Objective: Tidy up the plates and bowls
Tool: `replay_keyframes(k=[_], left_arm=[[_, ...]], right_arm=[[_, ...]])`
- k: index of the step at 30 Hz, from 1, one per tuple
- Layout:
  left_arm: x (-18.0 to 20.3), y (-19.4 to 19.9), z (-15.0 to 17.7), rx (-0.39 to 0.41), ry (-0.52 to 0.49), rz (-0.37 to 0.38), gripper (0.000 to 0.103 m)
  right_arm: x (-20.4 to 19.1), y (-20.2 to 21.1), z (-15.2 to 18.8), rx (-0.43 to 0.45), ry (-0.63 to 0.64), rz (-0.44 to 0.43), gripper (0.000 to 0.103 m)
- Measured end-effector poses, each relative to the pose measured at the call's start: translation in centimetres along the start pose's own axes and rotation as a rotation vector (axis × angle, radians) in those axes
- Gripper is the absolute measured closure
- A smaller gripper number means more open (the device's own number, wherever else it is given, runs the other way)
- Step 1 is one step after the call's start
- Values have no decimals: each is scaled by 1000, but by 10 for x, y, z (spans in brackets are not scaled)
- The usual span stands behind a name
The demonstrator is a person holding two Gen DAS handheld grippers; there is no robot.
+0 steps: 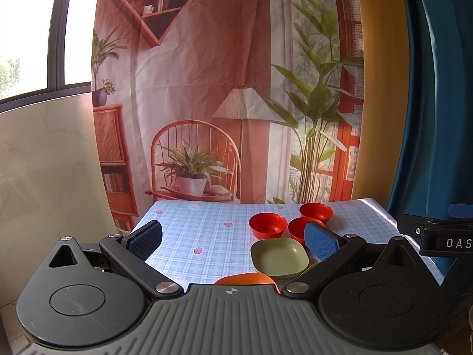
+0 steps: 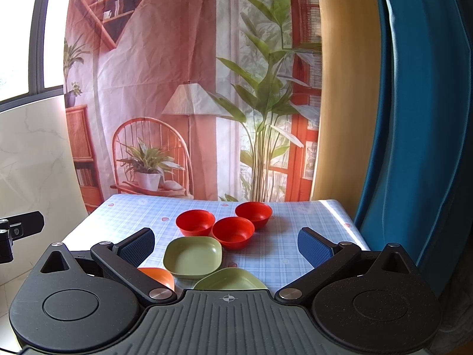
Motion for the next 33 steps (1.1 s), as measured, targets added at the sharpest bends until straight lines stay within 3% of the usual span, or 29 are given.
replay_keyframes(k=[33], left_arm=[[-1,1,-1,3,0,1,0]], right_arm=[[0,0,0,2,-3,2,0]])
Point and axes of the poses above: each gripper's, at about its wrist camera, not at the fingertips, and y roughly against the way its jaws point, x to its right, z to its underside, the point moved 9 cm from there along -y, roughly the way its jaws point, and after that the axes turned 11 degrees about -y, right-handed, at the moved point
